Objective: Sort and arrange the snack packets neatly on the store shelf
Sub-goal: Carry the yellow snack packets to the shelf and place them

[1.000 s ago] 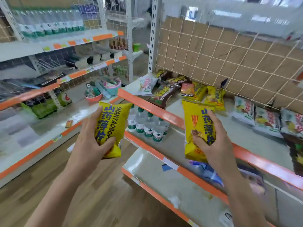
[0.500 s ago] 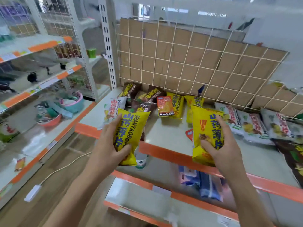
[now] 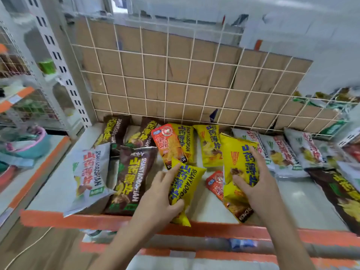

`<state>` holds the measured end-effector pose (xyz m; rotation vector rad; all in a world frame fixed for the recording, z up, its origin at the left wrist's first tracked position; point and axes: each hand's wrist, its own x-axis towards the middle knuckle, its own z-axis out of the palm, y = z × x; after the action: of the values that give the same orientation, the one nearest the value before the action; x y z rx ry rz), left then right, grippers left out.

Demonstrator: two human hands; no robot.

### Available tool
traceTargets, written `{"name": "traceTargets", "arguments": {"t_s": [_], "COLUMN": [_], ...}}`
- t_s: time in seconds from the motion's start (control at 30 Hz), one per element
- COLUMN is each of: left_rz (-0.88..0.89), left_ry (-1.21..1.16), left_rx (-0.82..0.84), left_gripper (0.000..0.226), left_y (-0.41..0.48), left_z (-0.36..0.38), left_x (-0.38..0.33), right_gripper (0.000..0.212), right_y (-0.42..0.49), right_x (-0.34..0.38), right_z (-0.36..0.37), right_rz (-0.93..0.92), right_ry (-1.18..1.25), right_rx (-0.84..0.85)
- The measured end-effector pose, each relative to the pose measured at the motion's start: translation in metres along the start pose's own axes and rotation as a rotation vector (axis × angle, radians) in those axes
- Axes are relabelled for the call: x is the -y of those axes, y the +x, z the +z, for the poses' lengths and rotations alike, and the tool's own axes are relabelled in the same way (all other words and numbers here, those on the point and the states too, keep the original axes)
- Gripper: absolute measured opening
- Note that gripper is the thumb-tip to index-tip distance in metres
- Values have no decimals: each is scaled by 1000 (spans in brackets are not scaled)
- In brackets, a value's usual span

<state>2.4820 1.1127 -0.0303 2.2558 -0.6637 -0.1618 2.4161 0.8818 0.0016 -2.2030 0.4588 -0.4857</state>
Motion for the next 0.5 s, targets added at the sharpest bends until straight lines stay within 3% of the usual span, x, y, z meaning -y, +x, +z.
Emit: {"name": "traceTargets", "arguments": {"t_s": [0.5], "left_rz": [54], "left_ry": [83], "left_rx": [-157], "left_gripper": [69], "left_y": [8], "left_z": [20], "left_x": [7], "right_gripper": [81], "right_y": [-12], "right_x": [9], "right_z": [26], "right_rz": [100], "right_ry": [43], "right_rx": [-60]}}
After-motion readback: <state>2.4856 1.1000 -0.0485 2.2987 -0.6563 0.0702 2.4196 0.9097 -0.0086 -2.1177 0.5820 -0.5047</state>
